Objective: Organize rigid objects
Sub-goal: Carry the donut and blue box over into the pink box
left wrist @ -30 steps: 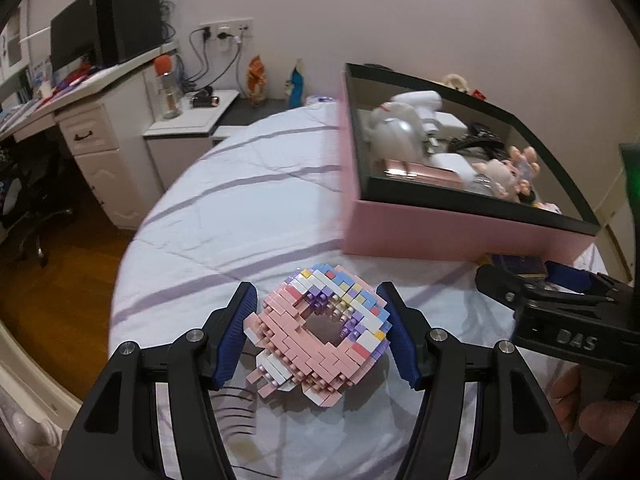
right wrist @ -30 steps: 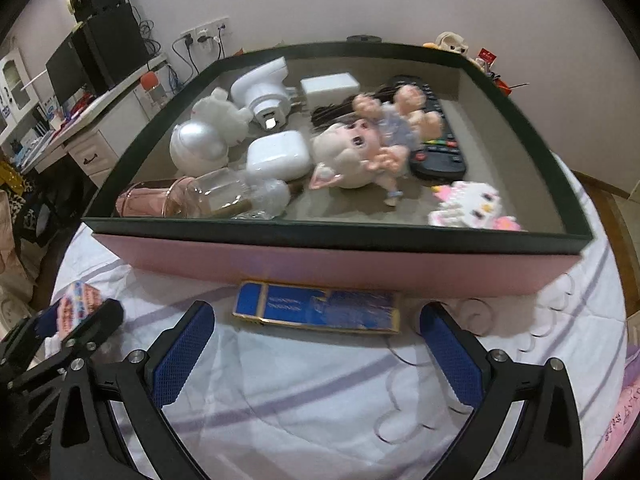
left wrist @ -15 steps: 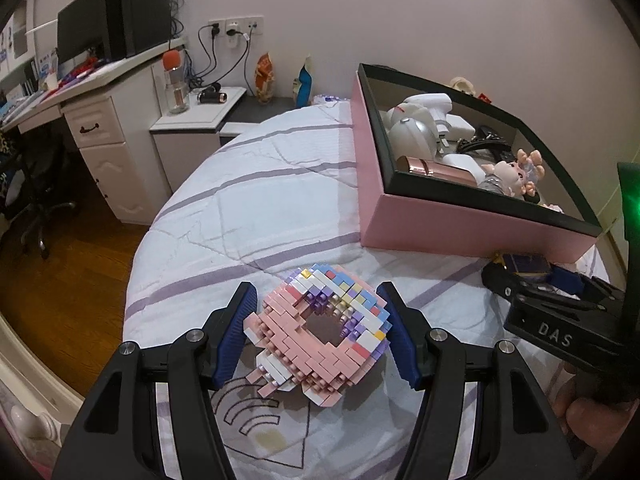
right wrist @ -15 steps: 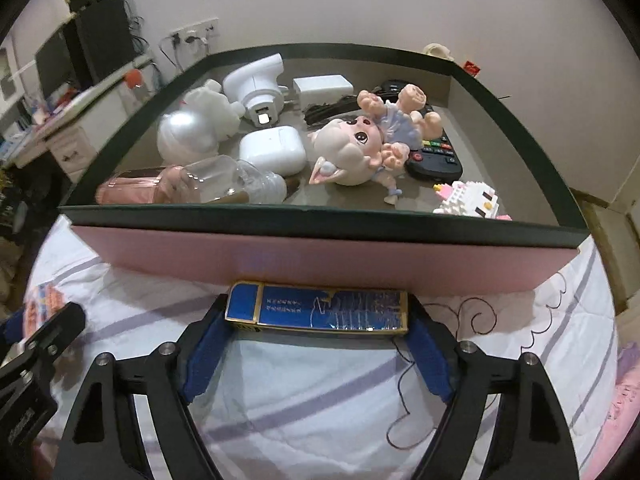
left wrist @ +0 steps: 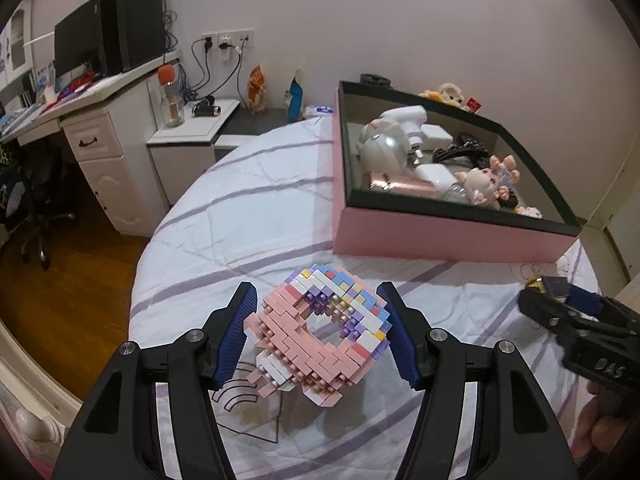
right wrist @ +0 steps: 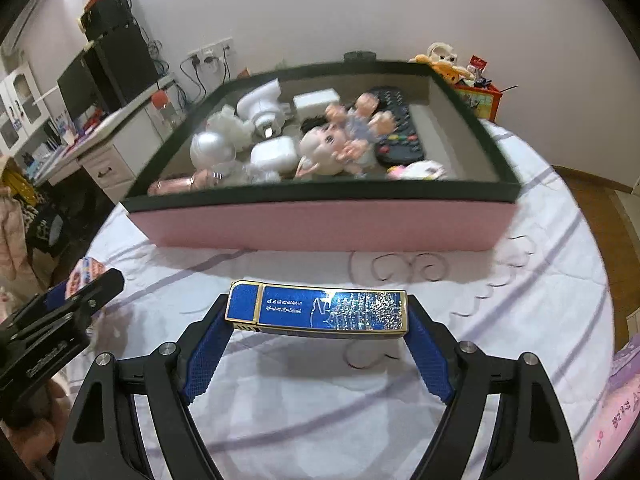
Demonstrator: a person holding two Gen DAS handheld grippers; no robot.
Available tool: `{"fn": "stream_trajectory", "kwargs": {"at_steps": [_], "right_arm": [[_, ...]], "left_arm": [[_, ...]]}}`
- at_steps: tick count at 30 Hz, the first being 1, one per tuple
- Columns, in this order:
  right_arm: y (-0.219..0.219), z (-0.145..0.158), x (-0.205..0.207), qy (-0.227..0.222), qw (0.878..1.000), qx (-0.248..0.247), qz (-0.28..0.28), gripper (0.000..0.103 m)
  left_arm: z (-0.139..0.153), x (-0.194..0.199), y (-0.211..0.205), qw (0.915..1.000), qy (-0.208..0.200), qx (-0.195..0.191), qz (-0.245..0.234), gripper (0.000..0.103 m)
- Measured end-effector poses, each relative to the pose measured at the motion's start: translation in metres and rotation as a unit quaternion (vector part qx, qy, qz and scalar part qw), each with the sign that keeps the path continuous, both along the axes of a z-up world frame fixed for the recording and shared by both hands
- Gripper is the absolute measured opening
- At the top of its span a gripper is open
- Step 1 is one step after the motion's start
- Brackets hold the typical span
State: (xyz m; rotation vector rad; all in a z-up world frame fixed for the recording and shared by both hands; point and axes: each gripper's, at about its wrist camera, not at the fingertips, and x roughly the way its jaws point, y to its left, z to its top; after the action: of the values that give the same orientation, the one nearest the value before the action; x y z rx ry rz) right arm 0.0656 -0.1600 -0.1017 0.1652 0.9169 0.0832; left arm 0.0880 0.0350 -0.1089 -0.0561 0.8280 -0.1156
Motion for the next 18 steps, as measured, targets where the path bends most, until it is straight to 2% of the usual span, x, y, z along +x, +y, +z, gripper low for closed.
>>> {"fn": "stream_trajectory", "kwargs": {"at_steps": [8,12,18], "right_arm": [[-0.026,0.045,-0.005,-0.048,0.999,0.014,-0.004,0.083],[-0.033,0.067,0.008,-0.070,0.997,0.010,-0.005,0.083],[-0.041,0.093,0.045,-0.092,0.996,0.000,0.000,0.083]], "left_arm": [[0.045,0.012,-0.016,0.9989,-0.042,0.006,-0.019,0.063],[0.074,0.030,-0.022,0.9975,-0.064,0.002,-0.029,0.063],[0.097,0.072,-0.035,0.9963,-0.074,0.007,-0.043,0.063]]}}
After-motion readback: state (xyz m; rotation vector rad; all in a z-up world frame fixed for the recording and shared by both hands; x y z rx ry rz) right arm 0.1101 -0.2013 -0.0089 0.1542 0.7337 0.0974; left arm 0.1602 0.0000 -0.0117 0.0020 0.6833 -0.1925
